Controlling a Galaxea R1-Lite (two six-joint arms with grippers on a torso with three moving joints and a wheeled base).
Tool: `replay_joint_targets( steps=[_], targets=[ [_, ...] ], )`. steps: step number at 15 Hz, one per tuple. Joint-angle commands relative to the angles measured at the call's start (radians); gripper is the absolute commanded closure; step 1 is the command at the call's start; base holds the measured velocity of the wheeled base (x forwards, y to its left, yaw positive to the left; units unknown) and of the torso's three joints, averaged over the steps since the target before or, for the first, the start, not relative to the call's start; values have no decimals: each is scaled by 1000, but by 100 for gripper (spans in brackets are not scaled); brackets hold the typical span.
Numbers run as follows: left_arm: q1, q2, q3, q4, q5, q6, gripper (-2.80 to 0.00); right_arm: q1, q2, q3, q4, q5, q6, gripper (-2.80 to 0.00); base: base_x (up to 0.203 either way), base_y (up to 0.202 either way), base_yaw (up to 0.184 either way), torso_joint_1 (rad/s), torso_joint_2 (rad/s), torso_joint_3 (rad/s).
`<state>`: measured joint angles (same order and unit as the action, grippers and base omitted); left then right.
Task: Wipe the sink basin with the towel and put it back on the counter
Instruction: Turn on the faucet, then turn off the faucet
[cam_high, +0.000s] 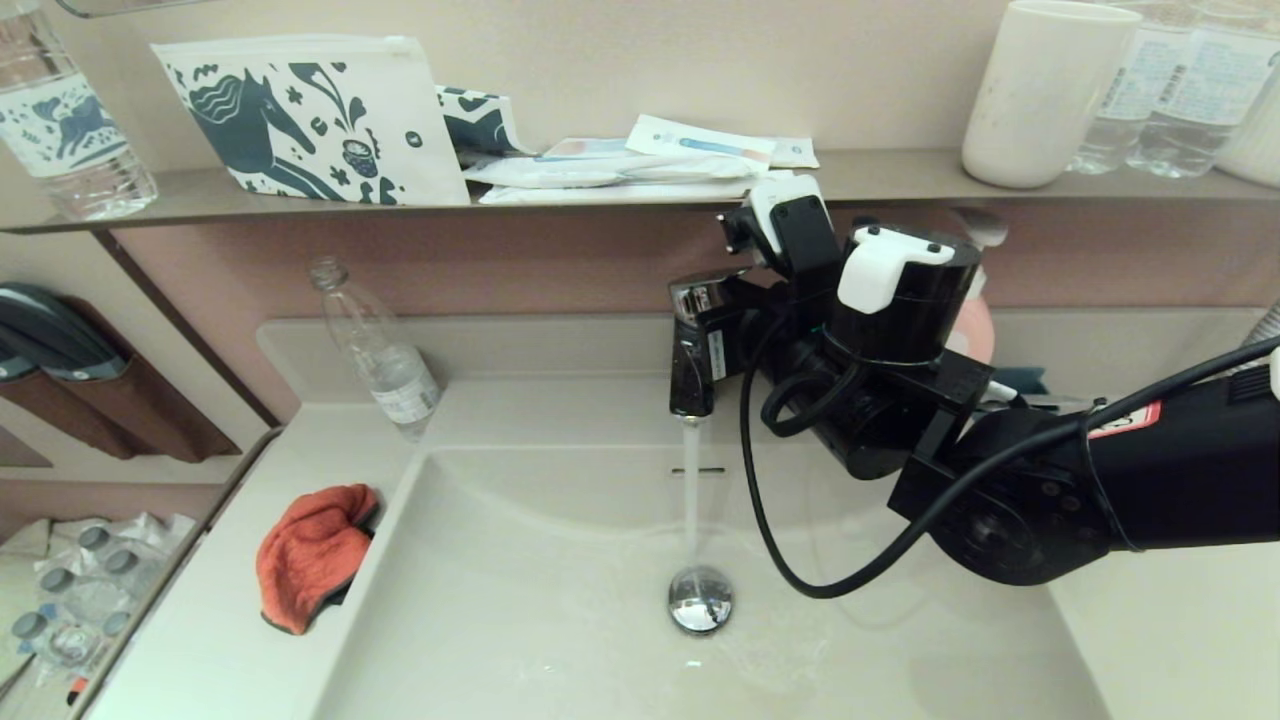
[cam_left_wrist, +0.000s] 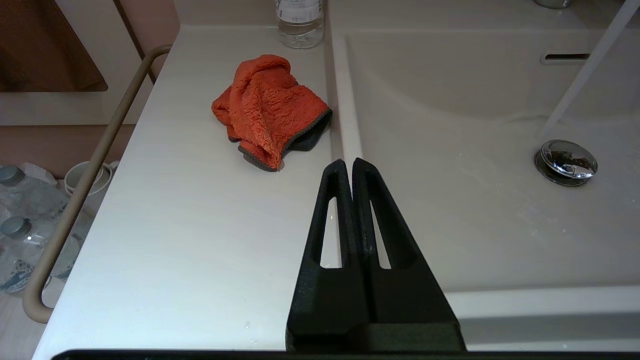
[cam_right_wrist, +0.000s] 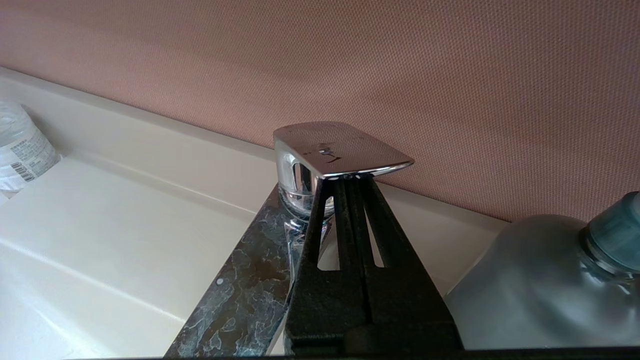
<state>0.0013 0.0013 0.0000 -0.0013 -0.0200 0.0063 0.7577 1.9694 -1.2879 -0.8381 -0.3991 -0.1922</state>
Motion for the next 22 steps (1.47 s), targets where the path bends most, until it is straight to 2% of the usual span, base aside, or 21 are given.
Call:
replay_joint_targets(
  steps=[1, 10, 17, 22],
  targets=[
    [0, 0, 0, 0, 0, 0, 0, 0, -3, -2, -6, 0, -3, 0, 0, 0, 0, 0, 0, 0],
    [0, 0, 0, 0, 0, 0, 0, 34, -76, 106, 4, 1, -35, 0, 0, 0, 0, 0, 0, 0],
    [0, 0, 0, 0, 0, 0, 0, 46, -81, 52, 1, -1, -35, 0, 0, 0, 0, 0, 0, 0],
    [0, 0, 0, 0, 0, 0, 0, 33, -22, -66, 21, 0, -35, 0, 0, 0, 0, 0, 0, 0]
  ],
)
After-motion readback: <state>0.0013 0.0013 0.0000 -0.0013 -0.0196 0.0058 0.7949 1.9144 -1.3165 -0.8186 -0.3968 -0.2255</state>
